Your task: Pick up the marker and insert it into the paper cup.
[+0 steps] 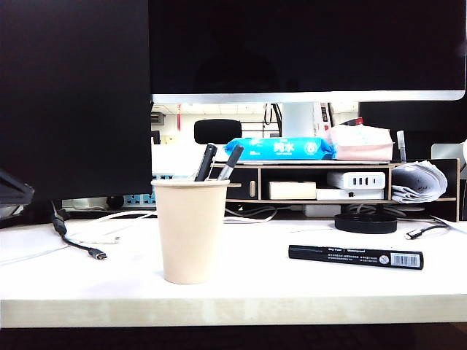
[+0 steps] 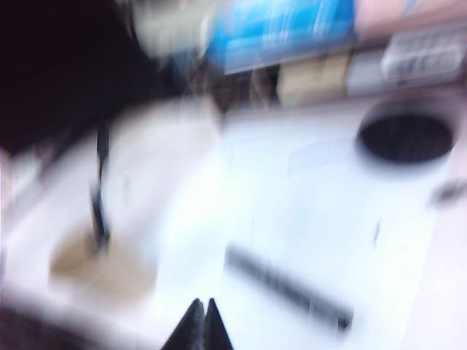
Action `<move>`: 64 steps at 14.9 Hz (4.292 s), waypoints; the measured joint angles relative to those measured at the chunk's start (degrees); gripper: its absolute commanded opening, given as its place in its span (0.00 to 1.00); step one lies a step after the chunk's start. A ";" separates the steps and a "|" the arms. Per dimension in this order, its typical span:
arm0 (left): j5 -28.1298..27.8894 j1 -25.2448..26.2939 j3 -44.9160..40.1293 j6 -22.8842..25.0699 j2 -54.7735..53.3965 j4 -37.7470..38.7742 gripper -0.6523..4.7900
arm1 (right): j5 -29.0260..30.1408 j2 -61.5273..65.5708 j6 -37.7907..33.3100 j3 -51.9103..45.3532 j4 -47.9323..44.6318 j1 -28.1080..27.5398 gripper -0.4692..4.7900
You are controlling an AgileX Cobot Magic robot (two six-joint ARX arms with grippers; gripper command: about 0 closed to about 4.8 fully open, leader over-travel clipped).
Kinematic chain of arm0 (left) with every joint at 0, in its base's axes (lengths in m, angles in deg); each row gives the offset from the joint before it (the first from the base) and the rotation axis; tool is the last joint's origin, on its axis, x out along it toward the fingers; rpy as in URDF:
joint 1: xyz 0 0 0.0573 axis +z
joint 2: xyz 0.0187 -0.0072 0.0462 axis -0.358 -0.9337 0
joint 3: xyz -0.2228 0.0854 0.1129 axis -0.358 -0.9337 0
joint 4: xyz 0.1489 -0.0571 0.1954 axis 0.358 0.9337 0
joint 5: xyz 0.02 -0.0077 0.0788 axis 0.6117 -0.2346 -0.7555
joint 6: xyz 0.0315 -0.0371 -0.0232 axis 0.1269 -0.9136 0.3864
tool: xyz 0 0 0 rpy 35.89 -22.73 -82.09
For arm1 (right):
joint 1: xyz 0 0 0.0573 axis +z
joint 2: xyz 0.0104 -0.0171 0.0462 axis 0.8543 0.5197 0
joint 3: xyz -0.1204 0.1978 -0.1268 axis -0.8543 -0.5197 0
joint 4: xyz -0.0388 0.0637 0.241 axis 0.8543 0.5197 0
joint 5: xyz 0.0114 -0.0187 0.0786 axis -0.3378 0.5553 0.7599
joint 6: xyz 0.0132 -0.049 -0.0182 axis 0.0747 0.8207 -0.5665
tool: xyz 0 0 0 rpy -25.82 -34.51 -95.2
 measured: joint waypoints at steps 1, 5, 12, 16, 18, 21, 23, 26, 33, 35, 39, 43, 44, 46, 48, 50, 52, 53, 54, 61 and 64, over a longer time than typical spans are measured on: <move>0.00 0.00 0.00 0.00 0.00 0.00 0.11 | 2.19 11.13 5.68 8.28 2.82 0.52 0.08; 0.00 0.00 0.00 0.00 0.02 -0.02 0.11 | 2.86 39.56 24.17 26.18 11.76 7.96 0.08; 0.00 -0.02 0.00 0.00 0.02 0.00 0.11 | -16.04 74.29 39.78 51.63 29.29 19.82 0.09; 0.04 -0.02 0.00 0.02 0.02 0.02 0.11 | -17.79 75.32 41.42 52.78 29.59 21.09 0.31; 0.04 -0.02 0.00 0.02 0.04 0.02 0.11 | -17.64 75.32 42.69 52.78 29.59 21.62 0.31; -0.02 -0.02 0.00 0.02 0.02 0.02 0.11 | -17.66 75.82 43.25 52.83 28.83 22.82 0.32; -0.02 -0.02 0.00 0.02 0.02 0.04 0.11 | -17.70 77.77 43.28 52.83 29.24 23.47 0.46; -0.02 0.00 0.00 0.02 0.02 0.04 0.11 | -17.70 80.19 43.43 52.83 29.53 25.18 0.45; -0.02 0.00 0.00 0.02 0.02 0.04 0.11 | -19.04 82.88 43.43 52.81 27.41 25.29 0.45; -0.02 0.00 0.00 0.02 0.02 0.04 0.11 | -20.26 83.01 43.45 52.81 27.06 25.29 0.45; -0.02 0.00 0.00 0.02 0.02 0.04 0.11 | -21.84 83.01 43.43 52.83 25.92 25.24 0.45; -0.02 0.00 0.00 0.02 0.02 0.04 0.11 | -22.38 84.78 43.25 52.87 25.90 25.22 0.45; -0.02 0.00 0.00 0.02 0.02 0.04 0.11 | -22.43 84.91 43.19 52.87 25.90 25.22 0.45; -0.02 0.00 0.00 0.02 0.02 0.04 0.11 | -22.45 85.15 43.01 52.87 25.90 25.22 0.45; -0.02 0.00 0.00 0.02 0.02 0.04 0.11 | -22.45 85.24 42.99 52.87 25.51 25.22 0.41; -0.02 0.00 0.00 0.02 0.02 0.04 0.11 | -22.43 85.37 42.95 52.87 24.83 25.24 0.41; -0.04 0.00 0.00 0.02 0.02 0.04 0.11 | -22.53 86.16 42.91 52.85 24.65 25.22 0.41; -0.02 0.00 0.00 0.02 0.02 0.04 0.11 | -22.88 86.58 42.84 52.85 24.65 25.22 0.41; -0.04 0.00 0.00 0.02 0.02 0.04 0.11 | -23.08 86.58 42.77 52.85 24.63 25.22 0.41; -0.04 0.00 0.00 0.02 0.02 0.04 0.11 | -23.47 86.68 42.60 52.89 24.63 25.24 0.27; -0.02 0.00 0.00 0.02 0.02 0.04 0.11 | -23.47 86.68 42.60 52.89 24.63 25.24 0.25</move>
